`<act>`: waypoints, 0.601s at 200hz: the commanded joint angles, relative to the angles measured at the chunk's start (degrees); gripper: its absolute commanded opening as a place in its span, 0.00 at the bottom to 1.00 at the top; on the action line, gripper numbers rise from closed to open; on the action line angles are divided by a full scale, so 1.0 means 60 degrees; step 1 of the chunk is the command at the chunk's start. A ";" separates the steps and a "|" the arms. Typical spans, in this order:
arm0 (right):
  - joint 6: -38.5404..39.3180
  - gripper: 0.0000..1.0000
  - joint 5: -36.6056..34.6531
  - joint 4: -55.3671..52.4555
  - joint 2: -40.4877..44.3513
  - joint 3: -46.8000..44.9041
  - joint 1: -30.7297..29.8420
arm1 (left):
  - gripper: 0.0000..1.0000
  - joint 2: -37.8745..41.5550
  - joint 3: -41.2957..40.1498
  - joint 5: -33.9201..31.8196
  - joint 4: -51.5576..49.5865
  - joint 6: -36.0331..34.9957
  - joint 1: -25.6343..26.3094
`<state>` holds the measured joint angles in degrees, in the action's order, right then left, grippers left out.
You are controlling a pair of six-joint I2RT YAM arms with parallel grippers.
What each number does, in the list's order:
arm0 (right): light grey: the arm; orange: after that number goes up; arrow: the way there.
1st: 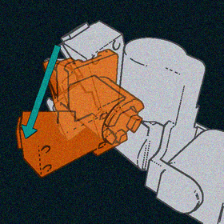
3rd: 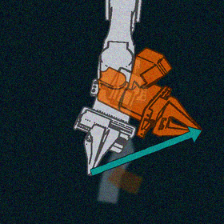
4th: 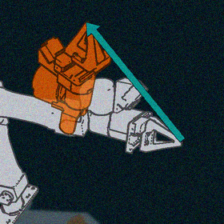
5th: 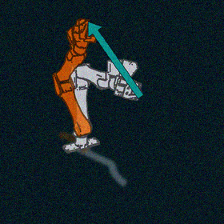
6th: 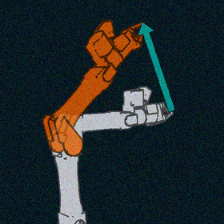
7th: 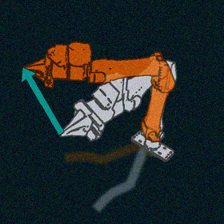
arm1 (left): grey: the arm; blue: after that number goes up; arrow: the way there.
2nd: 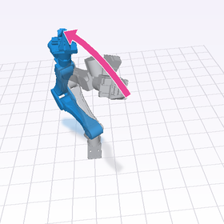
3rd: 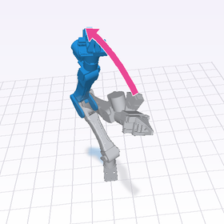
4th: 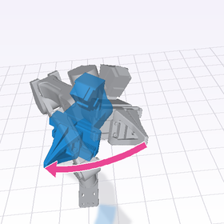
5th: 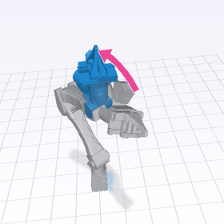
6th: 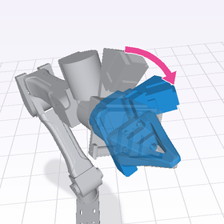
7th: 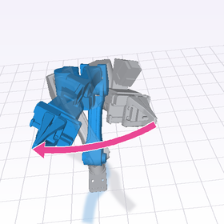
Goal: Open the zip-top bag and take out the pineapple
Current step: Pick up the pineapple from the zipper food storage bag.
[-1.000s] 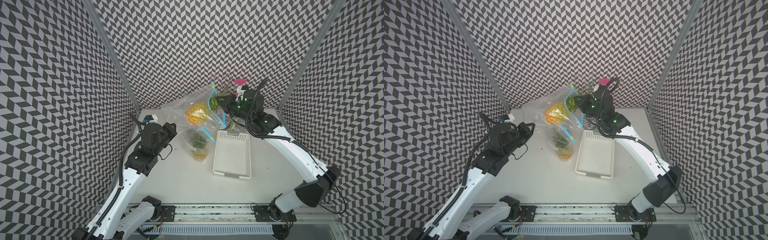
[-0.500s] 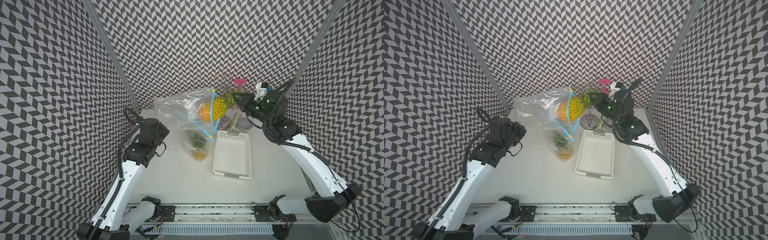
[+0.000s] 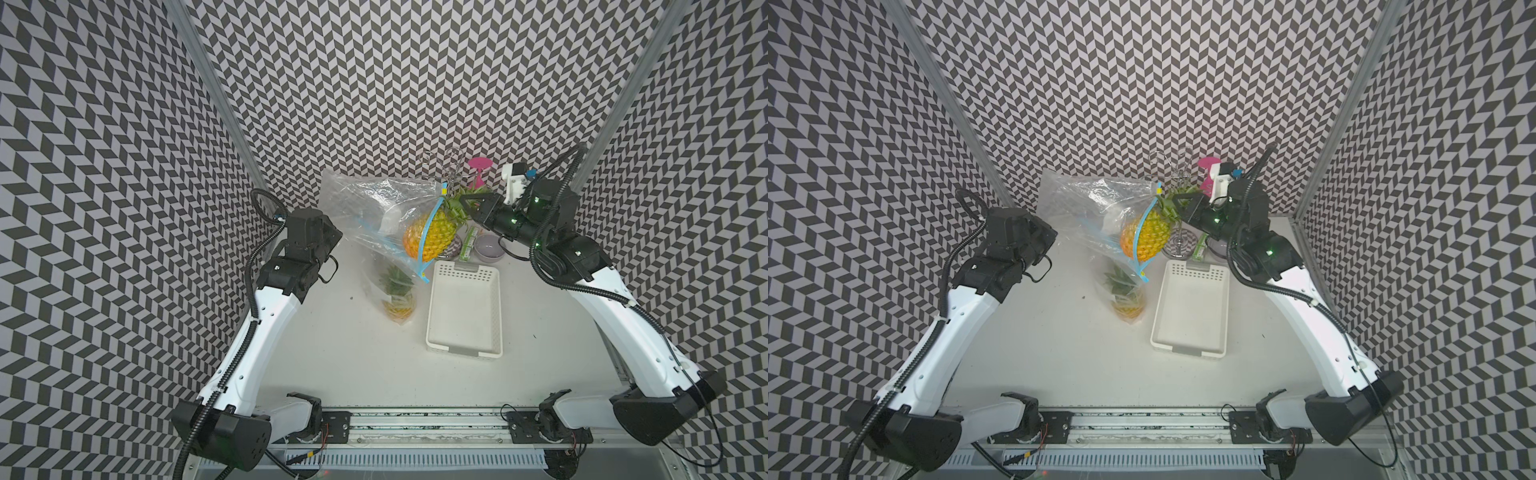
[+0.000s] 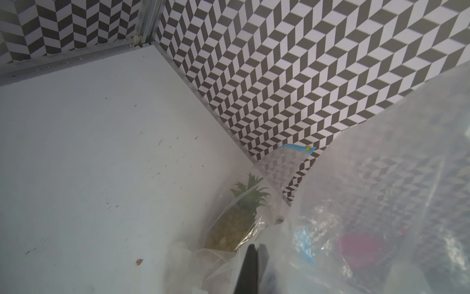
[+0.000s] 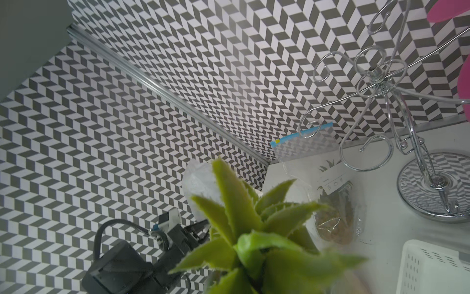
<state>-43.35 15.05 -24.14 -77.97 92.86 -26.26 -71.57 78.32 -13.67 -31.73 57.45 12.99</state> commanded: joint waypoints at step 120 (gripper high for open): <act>0.4512 0.00 -0.1434 -0.0380 0.1199 0.0502 -0.1012 | 0.00 -0.3688 0.2249 0.2267 0.8551 0.1241 -0.1207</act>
<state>-19.77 11.33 -33.08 -73.89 94.21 -32.12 -90.30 89.62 -2.81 11.40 62.52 7.77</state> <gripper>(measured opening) 0.141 0.048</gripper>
